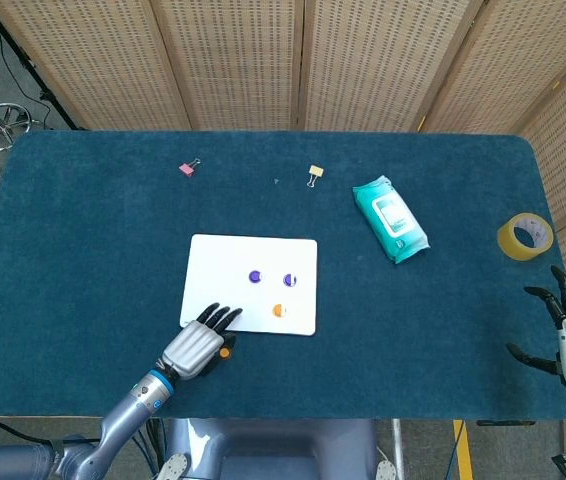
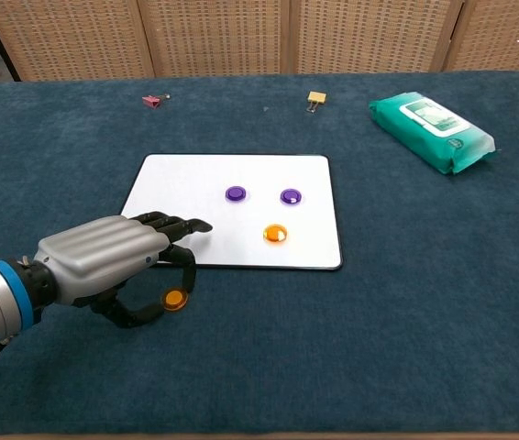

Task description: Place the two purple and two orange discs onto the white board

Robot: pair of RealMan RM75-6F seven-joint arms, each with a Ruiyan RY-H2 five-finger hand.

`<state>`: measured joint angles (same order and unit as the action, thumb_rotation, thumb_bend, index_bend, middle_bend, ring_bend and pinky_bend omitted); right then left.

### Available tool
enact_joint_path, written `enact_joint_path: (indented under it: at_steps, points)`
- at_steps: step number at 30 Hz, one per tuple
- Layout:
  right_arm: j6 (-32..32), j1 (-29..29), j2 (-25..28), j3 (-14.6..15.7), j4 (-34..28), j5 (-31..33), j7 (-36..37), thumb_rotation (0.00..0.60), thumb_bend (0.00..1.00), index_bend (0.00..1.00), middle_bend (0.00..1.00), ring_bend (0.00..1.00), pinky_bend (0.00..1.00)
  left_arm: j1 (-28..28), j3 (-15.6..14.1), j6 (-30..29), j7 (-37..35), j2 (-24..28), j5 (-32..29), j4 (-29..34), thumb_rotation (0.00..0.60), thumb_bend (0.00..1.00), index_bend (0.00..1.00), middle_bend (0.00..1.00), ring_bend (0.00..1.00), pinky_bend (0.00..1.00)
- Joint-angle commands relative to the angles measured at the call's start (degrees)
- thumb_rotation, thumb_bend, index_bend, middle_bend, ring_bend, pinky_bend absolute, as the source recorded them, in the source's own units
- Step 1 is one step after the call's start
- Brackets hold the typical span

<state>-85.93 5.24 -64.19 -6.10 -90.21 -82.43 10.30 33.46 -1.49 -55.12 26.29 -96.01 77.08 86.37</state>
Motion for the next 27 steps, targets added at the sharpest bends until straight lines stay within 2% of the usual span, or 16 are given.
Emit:
enact_joint_path:
  at_steps: [1, 17, 23, 27]
  points:
    - [0.04, -0.04, 0.01, -0.03, 0.01, -0.05, -0.02, 0.600, 0.09, 0.24, 0.00, 0.00, 0.00, -0.05, 0.02, -0.12, 0.09, -0.18, -0.09, -0.17, 0.600, 0.42, 0.55, 0.00, 0.00, 0.00]
    - [0.50, -0.20, 0.01, -0.27, -0.06, -0.13, -0.04, 0.600, 0.09, 0.24, 0.00, 0.00, 0.00, 0.26, 1.34, -0.87, -1.54, 0.85, -0.09, 1.21, 0.600, 0.42, 0.56, 0.00, 0.00, 0.00]
    - [0.77, -0.20, -0.05, -0.23, -0.10, -0.26, -0.18, 0.600, 0.09, 0.24, 0.00, 0.00, 0.00, 1.02, 4.03, -0.71, -3.69, 1.69, -1.87, 1.46, 0.600, 0.42, 0.56, 0.00, 0.00, 0.00]
    - [0.95, -0.17, -0.13, -0.22, -0.15, -0.34, -0.28, 0.600, 0.09, 0.24, 0.00, 0.00, 0.00, 2.70, 7.17, 0.68, -4.72, 0.74, -4.69, -0.86, 0.600, 0.42, 0.56, 0.00, 0.00, 0.00]
